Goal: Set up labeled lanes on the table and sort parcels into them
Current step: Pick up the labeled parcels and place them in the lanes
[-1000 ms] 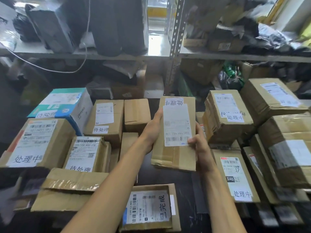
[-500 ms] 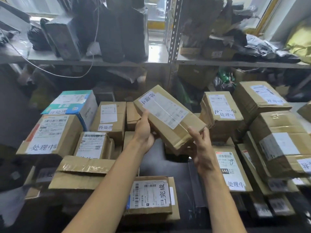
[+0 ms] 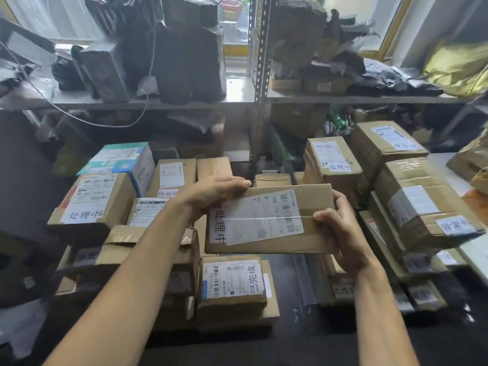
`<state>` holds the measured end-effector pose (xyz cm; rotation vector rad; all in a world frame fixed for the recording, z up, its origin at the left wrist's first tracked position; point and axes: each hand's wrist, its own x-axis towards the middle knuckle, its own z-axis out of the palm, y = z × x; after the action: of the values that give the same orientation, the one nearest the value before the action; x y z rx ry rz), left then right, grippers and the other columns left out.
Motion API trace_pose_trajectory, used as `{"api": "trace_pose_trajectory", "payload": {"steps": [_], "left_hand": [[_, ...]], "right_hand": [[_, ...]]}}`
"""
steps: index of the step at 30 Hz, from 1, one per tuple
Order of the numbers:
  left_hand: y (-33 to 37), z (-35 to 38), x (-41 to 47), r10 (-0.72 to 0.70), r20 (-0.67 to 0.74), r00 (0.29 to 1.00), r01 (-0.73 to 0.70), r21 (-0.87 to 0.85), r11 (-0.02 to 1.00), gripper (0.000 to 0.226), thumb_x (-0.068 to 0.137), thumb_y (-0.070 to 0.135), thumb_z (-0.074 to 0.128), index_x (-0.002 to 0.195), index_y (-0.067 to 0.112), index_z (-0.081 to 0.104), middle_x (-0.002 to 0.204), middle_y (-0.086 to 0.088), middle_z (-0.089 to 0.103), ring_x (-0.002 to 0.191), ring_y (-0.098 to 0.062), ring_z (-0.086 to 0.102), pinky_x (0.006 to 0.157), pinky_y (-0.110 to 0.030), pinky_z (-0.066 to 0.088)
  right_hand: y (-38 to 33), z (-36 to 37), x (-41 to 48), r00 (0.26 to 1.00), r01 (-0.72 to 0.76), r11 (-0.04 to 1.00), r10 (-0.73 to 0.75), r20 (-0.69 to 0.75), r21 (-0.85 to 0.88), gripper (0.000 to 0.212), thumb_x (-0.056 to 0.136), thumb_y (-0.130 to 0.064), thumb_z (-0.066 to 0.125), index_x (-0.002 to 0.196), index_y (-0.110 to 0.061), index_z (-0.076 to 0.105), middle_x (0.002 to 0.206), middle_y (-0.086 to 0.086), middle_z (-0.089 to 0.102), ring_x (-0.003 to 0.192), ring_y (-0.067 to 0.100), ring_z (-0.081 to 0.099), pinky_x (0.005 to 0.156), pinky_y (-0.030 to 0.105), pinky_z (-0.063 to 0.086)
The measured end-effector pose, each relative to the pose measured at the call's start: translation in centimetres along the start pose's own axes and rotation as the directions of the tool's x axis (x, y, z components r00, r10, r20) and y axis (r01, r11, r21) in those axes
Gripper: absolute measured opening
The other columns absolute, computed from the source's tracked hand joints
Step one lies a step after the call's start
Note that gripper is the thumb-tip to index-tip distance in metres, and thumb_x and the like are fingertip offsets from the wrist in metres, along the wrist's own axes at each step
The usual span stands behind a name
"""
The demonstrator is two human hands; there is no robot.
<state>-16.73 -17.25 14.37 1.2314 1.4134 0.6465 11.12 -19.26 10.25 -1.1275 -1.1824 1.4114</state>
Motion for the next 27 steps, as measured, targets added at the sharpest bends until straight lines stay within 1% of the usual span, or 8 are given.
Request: {"api": "trace_pose_trajectory", "payload": {"steps": [5,9,12,15,18,21,23,27], "left_hand": [[0.6,0.7,-2.0,-0.005,0.155,0.988,-0.016,0.137,0.99,0.042,0.08,0.061,0.066,0.113,0.038,0.076,0.112,-0.004,0.076,0.102,-0.027,0.074,0.09,-0.046,0.06],[1.6,2.1,-3.4,-0.019,0.169,0.985,-0.019,0.215,0.976,0.053,0.083,0.06,0.058,0.119,0.025,0.072,0.112,-0.007,0.076,0.099,-0.025,0.075,0.08,-0.033,0.062],[2.1,4.2,-4.1,0.023,0.094,0.995,-0.043,0.22,0.975,0.055,0.082,0.059,0.056,0.117,0.021,0.072,0.102,-0.005,0.077,0.091,-0.022,0.077,0.069,-0.025,0.059],[1.5,7.0,-4.5,0.065,-0.04,0.997,-0.061,0.091,0.994,0.052,0.081,0.06,0.056,0.109,0.018,0.072,0.099,-0.01,0.077,0.086,-0.025,0.077,0.07,-0.031,0.061],[0.7,12.3,-4.6,-0.001,-0.219,0.976,-0.052,-0.237,0.97,0.065,0.083,0.06,0.052,0.123,0.01,0.063,0.107,-0.017,0.075,0.089,-0.03,0.074,0.074,-0.04,0.06],[-0.4,20.5,-4.7,-0.047,-0.272,0.961,-0.07,-0.405,0.911,0.046,0.095,0.054,0.049,0.126,0.021,0.054,0.111,-0.013,0.075,0.095,-0.027,0.075,0.082,-0.051,0.062],[-1.2,24.9,-5.0,-0.1,-0.304,0.948,-0.065,-0.489,0.87,0.035,0.101,0.045,0.049,0.128,0.022,0.052,0.109,-0.01,0.075,0.093,-0.021,0.076,0.074,-0.043,0.063],[-1.5,28.5,-4.4,-0.133,-0.29,0.948,-0.054,-0.557,0.829,0.043,0.102,0.041,0.05,0.138,0.018,0.044,0.117,-0.01,0.071,0.102,-0.023,0.073,0.073,-0.035,0.061]], "right_hand": [[-0.2,-1.6,-0.5,1.0,-0.017,0.998,0.018,-0.012,0.059,0.089,0.054,-0.037,0.079,0.137,-0.018,0.054,0.097,-0.003,0.076,0.087,0.012,0.071,0.069,0.03,0.057],[-1.2,-3.6,-0.9,0.999,-0.01,0.997,0.007,0.044,0.073,0.068,0.072,-0.029,0.076,0.137,-0.023,0.056,0.108,0.0,0.077,0.1,0.019,0.071,0.087,0.041,0.058],[-1.5,-5.0,-1.0,0.999,0.001,0.996,0.003,-0.044,0.091,0.077,0.065,-0.043,0.081,0.135,-0.021,0.058,0.111,0.003,0.076,0.103,0.02,0.069,0.088,0.043,0.056],[-1.9,-6.1,-1.6,0.986,0.0,0.984,0.029,-0.162,0.179,0.094,0.059,-0.062,0.076,0.14,-0.022,0.052,0.121,0.002,0.068,0.111,0.02,0.065,0.086,0.044,0.053],[-1.7,-7.0,-3.1,0.993,-0.099,0.983,0.108,-0.049,0.158,0.11,0.065,-0.065,0.076,0.157,-0.034,0.025,0.118,-0.015,0.059,0.119,0.019,0.06,0.102,0.058,0.048],[0.1,-6.7,-4.9,0.99,-0.129,0.989,0.124,0.07,0.075,0.082,0.087,-0.043,0.077,0.151,-0.038,0.027,0.126,-0.006,0.065,0.116,0.022,0.068,0.097,0.054,0.057],[1.9,-7.9,-5.4,0.994,-0.102,0.995,0.102,0.041,-0.002,0.067,0.093,-0.032,0.073,0.149,-0.034,0.036,0.132,0.003,0.065,0.11,0.021,0.072,0.091,0.047,0.061],[3.0,-11.7,-6.3,0.993,-0.114,0.993,0.114,0.001,0.015,0.057,0.097,-0.026,0.07,0.148,-0.023,0.044,0.13,0.007,0.068,0.107,0.021,0.073,0.086,0.039,0.063]]}}
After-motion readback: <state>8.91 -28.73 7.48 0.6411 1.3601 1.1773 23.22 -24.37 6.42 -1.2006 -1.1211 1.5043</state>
